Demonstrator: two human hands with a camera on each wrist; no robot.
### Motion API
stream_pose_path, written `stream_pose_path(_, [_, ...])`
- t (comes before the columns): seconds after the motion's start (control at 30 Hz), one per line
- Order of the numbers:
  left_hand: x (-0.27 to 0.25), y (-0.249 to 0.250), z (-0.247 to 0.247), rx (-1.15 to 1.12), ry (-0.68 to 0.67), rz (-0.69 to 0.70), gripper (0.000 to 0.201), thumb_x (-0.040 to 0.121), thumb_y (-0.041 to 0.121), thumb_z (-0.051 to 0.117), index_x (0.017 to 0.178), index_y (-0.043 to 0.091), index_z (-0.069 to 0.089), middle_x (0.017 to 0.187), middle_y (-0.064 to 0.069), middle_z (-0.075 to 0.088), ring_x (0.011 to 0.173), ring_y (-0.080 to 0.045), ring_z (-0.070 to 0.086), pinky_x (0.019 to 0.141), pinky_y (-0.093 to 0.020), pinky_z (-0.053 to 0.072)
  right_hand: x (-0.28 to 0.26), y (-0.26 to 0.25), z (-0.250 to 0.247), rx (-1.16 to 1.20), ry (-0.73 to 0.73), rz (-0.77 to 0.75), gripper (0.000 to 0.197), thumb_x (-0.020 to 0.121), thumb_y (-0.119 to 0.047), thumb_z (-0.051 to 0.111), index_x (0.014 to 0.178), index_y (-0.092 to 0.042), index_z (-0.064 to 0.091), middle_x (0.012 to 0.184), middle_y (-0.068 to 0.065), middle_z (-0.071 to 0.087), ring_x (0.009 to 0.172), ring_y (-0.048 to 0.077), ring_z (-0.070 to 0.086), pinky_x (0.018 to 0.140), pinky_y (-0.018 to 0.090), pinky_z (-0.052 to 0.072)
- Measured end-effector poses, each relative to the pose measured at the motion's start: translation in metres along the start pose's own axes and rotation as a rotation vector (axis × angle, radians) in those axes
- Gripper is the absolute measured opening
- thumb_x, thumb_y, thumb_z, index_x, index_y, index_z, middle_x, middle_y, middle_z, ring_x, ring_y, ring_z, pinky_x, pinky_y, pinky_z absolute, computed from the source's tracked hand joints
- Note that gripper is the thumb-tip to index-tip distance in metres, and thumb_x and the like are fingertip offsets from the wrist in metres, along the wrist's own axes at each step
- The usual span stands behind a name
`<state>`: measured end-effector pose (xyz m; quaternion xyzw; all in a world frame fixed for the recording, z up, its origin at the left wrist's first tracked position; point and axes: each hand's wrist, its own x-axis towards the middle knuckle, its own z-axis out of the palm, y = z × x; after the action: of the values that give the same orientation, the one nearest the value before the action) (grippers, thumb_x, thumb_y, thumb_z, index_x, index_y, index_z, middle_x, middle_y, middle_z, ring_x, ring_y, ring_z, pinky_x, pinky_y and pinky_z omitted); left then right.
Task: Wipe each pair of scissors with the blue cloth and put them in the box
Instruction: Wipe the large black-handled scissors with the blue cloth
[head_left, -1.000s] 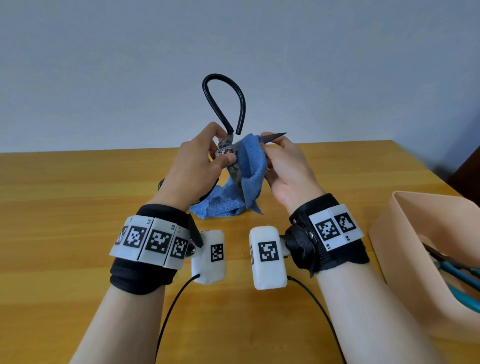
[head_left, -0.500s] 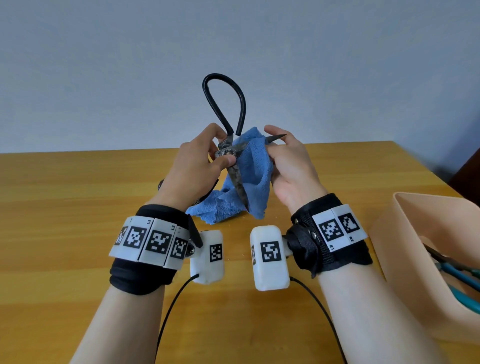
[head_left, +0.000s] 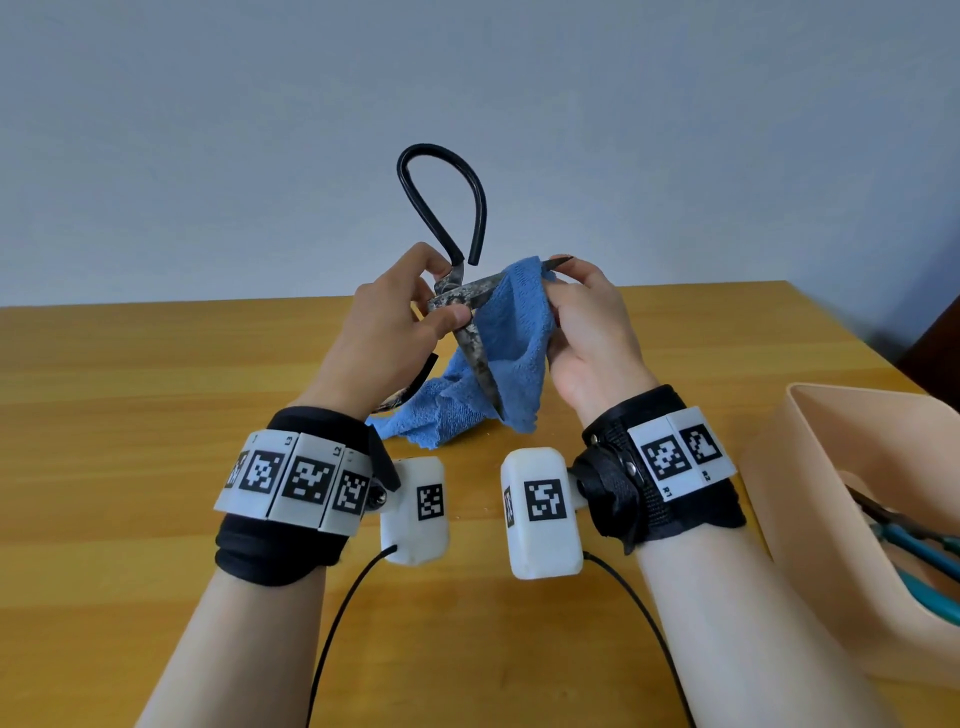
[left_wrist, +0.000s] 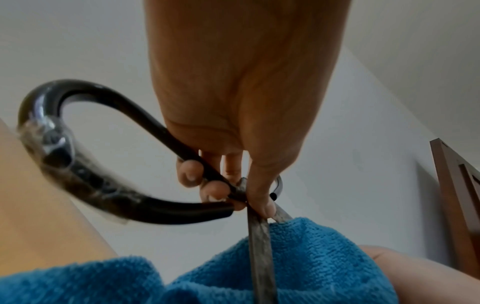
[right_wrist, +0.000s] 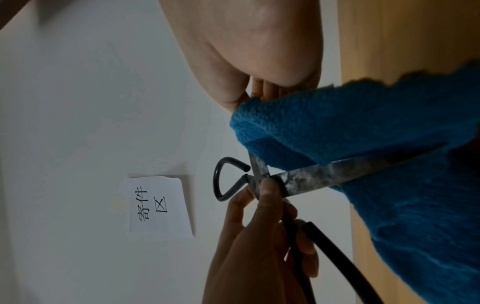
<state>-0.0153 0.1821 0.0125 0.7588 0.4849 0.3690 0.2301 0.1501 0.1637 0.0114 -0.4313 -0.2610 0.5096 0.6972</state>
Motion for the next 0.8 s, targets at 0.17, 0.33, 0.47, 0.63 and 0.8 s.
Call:
stream_pose_path(0.17, [0.0,-0.003,-0.004,-0.014,0.002,-0.029,0.023,0.093,0.029,0.069,0.108,0.028,0.052,0.084,0.0,0.059,0.074,-0.022,0.057,0.075,-0.048,0.052,0.008,-0.002,-0.007,0.17,0.098,0.007,0.037,0.092,0.004,0.058,0.127,-0.009,0.055,0.072,0.003,0.064,0.054,0.012,0.061,0.058,0.028,0.055])
stream_pose_path(0.33, [0.002,-0.004,-0.004,-0.007,0.045,-0.038,0.023,0.094,0.032,0.068,0.108,0.027,0.051,0.093,-0.007,0.063,0.077,-0.023,0.056,0.071,-0.04,0.047,0.004,0.001,-0.005,0.02,-0.015,0.101,0.034,0.091,-0.009,0.068,0.124,-0.012,0.058,0.079,0.005,0.068,0.065,0.015,0.064,0.064,0.029,0.056])
stream_pose_path(0.47, [0.002,-0.003,-0.001,-0.01,0.055,-0.02,0.02,0.095,0.029,0.065,0.107,0.027,0.049,0.091,-0.007,0.061,0.072,-0.021,0.054,0.063,-0.033,0.041,-0.002,0.009,0.006,-0.169,-0.183,0.163,0.04,0.088,-0.009,0.072,0.125,-0.013,0.057,0.089,0.013,0.072,0.077,0.023,0.067,0.074,0.035,0.057])
stream_pose_path(0.63, [0.001,0.003,0.005,0.019,-0.009,0.013,0.02,0.096,0.022,0.064,0.109,0.025,0.049,0.085,-0.002,0.058,0.067,-0.017,0.051,0.062,-0.034,0.043,-0.002,0.011,0.005,-0.169,-0.151,0.095,0.029,0.088,0.002,0.067,0.113,-0.012,0.06,0.087,0.014,0.071,0.073,0.022,0.069,0.064,0.03,0.059])
stream_pose_path(0.8, [-0.001,0.006,0.001,-0.018,-0.014,0.015,0.023,0.094,0.028,0.067,0.11,0.024,0.05,0.082,-0.002,0.059,0.07,-0.025,0.058,0.07,-0.046,0.05,0.002,0.003,0.0,-0.082,-0.106,0.033,0.028,0.088,0.003,0.066,0.109,-0.013,0.057,0.082,0.01,0.071,0.067,0.02,0.067,0.061,0.028,0.057])
